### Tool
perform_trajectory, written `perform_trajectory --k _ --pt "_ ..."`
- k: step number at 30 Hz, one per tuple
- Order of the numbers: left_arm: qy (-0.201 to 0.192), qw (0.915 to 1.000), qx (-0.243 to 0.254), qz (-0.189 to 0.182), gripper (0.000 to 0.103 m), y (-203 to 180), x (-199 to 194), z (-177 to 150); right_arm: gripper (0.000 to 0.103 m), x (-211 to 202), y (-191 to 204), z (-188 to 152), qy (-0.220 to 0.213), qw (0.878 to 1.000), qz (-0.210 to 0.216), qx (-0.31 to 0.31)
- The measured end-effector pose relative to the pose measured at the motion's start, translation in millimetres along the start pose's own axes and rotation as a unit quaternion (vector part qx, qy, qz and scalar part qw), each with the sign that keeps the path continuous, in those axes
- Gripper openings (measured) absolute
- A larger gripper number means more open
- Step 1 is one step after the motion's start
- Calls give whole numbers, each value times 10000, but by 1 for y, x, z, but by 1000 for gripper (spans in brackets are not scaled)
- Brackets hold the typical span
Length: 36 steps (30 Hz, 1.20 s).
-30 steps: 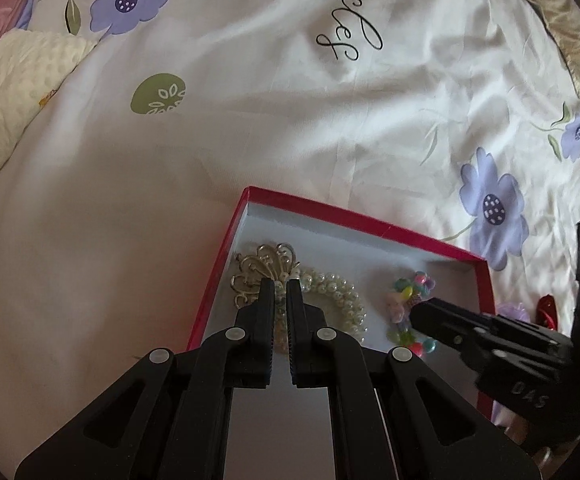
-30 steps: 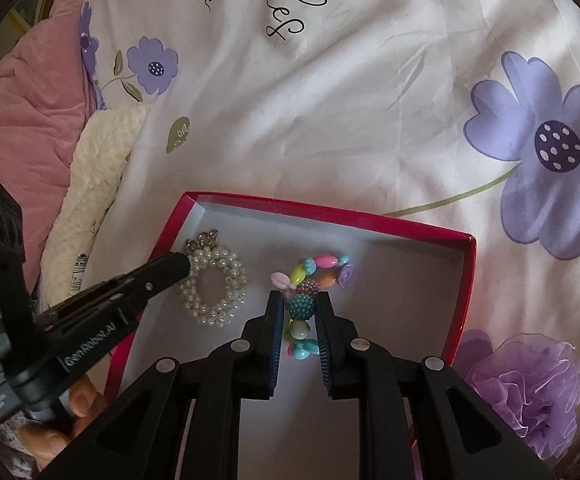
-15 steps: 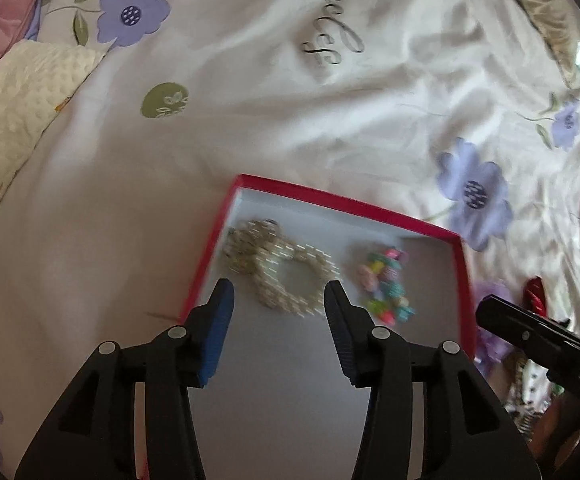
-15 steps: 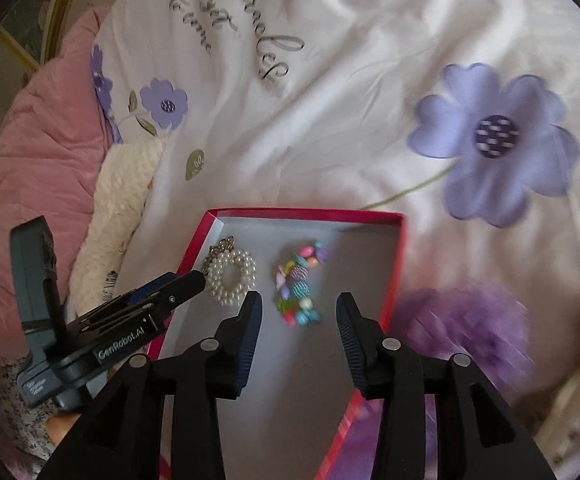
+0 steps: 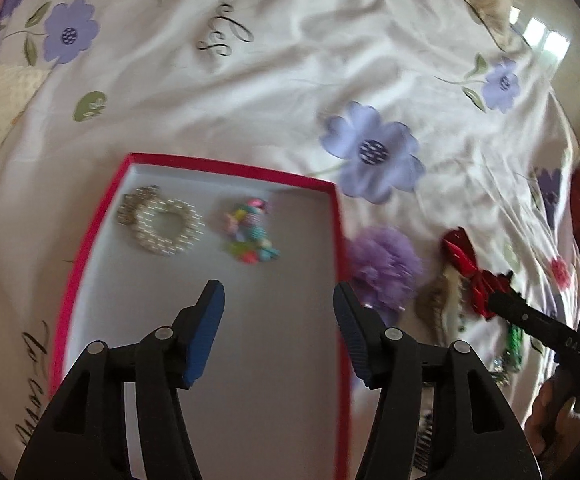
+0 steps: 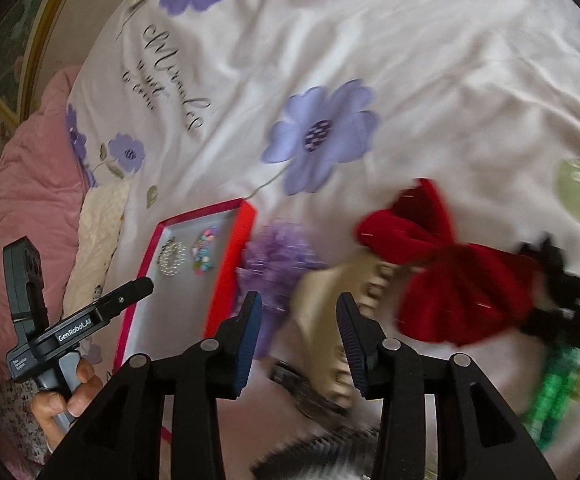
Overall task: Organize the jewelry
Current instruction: 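Grasp the beige claw clip with the left tool while the right tool grasps the red bow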
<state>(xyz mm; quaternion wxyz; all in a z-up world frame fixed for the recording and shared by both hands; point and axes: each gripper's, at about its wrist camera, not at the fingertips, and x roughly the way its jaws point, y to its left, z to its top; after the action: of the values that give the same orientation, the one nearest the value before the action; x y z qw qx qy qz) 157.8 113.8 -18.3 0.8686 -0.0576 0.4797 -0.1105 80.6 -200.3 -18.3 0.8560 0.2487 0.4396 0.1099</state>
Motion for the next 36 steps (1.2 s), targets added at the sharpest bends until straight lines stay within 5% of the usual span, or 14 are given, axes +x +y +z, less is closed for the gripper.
perform_trajectory --k 8,27,33,36 --pt "200 9987 374 -274 56 -48 5 -12 42 -23 -30 -4 -91 9995 -298 -44" --pt "625 9919 949 -566 54 -118 45 -10 41 2 -54 19 425 9926 -541 -1005" --pt "745 9901 1010 -622 42 -130 63 -7 43 0 -54 29 350 9902 -554 -1230" --pt "852 9885 1066 -654 28 -135 72 -8 51 7 -58 32 456 9882 -638 -1314"
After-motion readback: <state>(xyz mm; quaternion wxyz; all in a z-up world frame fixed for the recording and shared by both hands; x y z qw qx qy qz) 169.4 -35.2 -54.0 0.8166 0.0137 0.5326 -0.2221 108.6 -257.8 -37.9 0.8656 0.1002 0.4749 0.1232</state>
